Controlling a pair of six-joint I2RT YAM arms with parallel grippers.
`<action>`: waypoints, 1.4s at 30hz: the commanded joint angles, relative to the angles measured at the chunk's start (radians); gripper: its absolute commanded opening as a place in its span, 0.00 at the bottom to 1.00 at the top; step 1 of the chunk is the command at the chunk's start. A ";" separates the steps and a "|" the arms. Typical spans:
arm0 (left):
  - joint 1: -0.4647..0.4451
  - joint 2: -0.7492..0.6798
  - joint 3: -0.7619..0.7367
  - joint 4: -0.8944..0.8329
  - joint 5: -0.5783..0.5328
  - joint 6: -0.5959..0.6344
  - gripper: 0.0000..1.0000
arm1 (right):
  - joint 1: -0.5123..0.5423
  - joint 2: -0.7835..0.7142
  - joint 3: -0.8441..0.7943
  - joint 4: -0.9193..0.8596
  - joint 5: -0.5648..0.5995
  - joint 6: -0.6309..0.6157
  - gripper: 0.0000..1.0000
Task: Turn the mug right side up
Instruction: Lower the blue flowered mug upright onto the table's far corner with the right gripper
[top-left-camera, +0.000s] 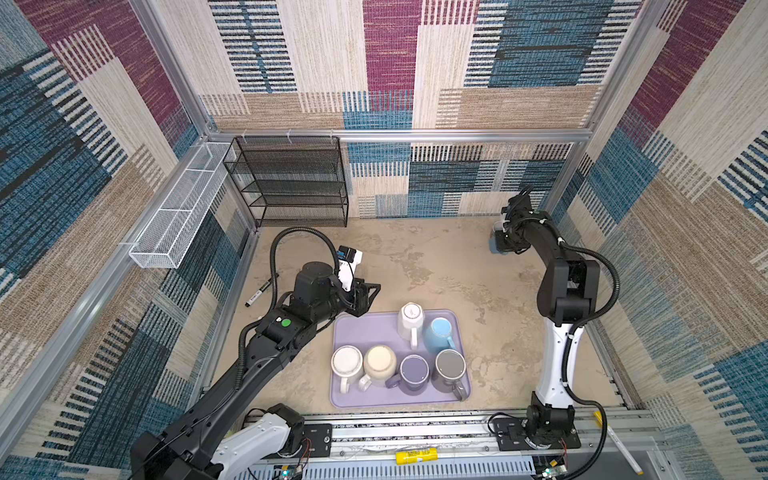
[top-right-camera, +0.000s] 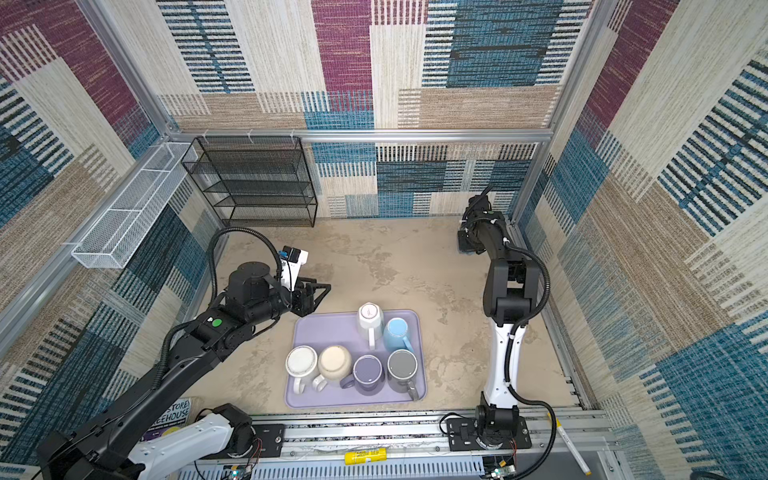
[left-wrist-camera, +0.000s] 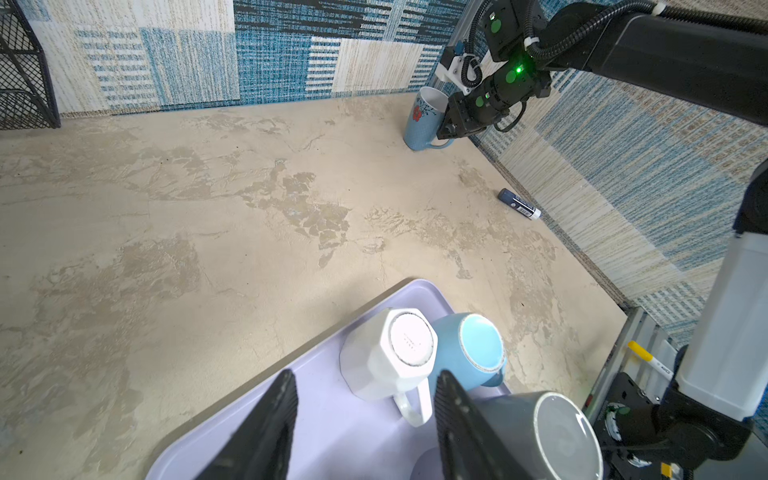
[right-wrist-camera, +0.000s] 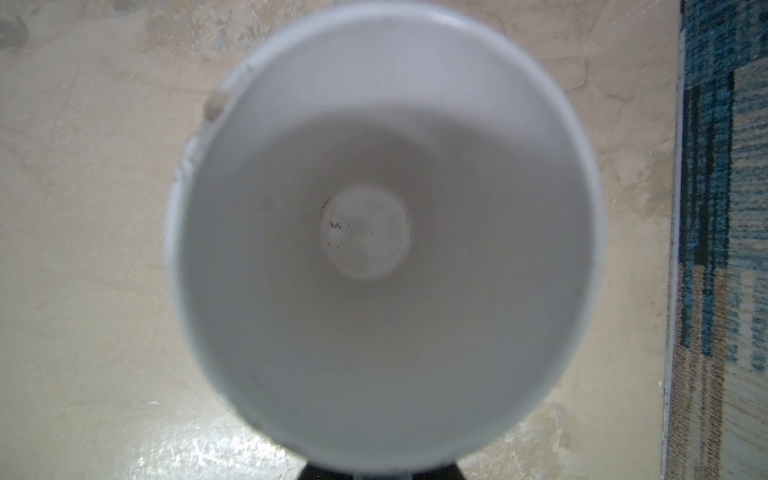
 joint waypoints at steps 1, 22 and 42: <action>0.000 0.007 0.014 0.007 0.016 0.026 0.54 | 0.001 -0.013 -0.003 0.033 0.006 -0.007 0.12; -0.002 0.031 0.044 -0.014 0.010 0.030 0.55 | 0.001 -0.022 -0.009 0.028 -0.004 -0.015 0.36; -0.014 0.067 0.051 -0.014 0.007 0.028 0.55 | 0.007 -0.183 -0.048 0.064 -0.052 -0.016 0.63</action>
